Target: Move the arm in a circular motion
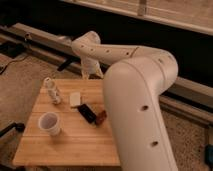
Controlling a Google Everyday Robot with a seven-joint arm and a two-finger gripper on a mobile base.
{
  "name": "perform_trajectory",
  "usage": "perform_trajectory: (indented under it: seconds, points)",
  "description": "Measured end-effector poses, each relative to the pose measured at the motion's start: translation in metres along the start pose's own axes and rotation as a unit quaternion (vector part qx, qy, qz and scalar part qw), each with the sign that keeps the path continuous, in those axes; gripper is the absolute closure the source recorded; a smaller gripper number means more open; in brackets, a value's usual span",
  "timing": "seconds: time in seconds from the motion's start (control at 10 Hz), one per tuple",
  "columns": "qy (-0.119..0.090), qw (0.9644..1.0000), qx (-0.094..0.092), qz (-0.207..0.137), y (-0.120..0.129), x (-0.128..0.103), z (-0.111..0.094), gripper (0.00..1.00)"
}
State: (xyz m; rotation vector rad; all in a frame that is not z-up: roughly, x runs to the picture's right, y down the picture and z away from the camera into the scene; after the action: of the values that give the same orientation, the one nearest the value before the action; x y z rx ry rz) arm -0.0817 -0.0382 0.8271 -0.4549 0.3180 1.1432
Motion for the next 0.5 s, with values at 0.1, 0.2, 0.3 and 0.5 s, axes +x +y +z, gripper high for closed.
perform_trajectory:
  seconds: [0.1,0.2,0.3,0.5]
  points:
    - [-0.005,0.9997,-0.003,-0.024,0.015,0.012,-0.005,0.33]
    - [-0.011,0.9983,-0.007,-0.057,0.035,0.033,-0.014,0.33]
    - [-0.015,0.9966,-0.01,-0.08,0.048,0.048,-0.02,0.33]
    - [-0.022,0.9903,-0.021,-0.136,0.073,0.09,-0.037,0.33]
